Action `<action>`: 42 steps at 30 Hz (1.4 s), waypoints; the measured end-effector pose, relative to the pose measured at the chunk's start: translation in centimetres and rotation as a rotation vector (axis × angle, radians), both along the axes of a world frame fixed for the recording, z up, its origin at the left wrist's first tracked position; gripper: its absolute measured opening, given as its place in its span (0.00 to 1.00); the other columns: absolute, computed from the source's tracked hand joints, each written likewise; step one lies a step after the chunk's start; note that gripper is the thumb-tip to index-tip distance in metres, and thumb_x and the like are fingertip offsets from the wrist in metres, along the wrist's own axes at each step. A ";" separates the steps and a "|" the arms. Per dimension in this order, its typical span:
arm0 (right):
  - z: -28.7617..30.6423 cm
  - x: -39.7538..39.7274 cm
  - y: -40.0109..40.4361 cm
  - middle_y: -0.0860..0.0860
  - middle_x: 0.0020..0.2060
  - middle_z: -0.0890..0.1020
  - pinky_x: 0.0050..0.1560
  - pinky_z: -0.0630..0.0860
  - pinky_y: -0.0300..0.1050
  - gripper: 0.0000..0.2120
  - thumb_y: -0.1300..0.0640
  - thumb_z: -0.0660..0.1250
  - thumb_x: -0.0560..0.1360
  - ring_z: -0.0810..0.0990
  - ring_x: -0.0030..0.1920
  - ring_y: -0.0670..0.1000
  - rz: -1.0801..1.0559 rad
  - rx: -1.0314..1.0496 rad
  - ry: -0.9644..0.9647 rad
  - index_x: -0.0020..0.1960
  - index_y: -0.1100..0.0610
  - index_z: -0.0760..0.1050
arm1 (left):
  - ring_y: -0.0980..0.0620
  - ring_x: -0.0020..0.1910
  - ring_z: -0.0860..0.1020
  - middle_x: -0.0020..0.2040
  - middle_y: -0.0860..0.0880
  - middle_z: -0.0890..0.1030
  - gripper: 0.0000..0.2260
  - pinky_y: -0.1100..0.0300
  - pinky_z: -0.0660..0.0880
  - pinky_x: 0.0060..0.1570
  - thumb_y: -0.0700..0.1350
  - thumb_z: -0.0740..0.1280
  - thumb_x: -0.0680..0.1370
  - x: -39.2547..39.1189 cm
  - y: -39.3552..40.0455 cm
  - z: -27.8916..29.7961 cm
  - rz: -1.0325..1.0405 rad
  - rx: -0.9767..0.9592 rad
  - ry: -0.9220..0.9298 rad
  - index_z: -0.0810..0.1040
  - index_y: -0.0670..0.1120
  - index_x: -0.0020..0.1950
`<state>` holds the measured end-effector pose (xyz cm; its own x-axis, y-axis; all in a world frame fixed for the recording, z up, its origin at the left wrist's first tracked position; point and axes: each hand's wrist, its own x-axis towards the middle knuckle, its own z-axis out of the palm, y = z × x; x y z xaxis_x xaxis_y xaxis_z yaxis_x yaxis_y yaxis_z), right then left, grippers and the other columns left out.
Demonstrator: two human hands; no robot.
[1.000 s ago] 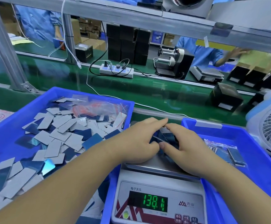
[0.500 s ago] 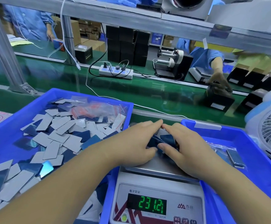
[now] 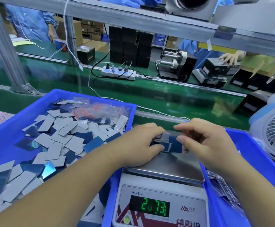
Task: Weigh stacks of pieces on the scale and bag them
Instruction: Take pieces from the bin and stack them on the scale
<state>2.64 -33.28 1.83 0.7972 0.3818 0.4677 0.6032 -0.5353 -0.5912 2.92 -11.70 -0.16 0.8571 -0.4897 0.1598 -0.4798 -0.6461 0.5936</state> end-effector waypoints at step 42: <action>-0.7 0.7 1.4 0.43 0.38 0.81 0.43 0.72 0.33 0.15 0.66 0.72 0.74 0.79 0.43 0.46 -0.104 -0.094 -0.111 0.45 0.44 0.81 | 0.50 0.58 0.69 0.51 0.53 0.71 0.14 0.51 0.67 0.62 0.51 0.62 0.81 0.1 -0.6 0.2 0.060 0.144 -0.045 0.74 0.53 0.67</action>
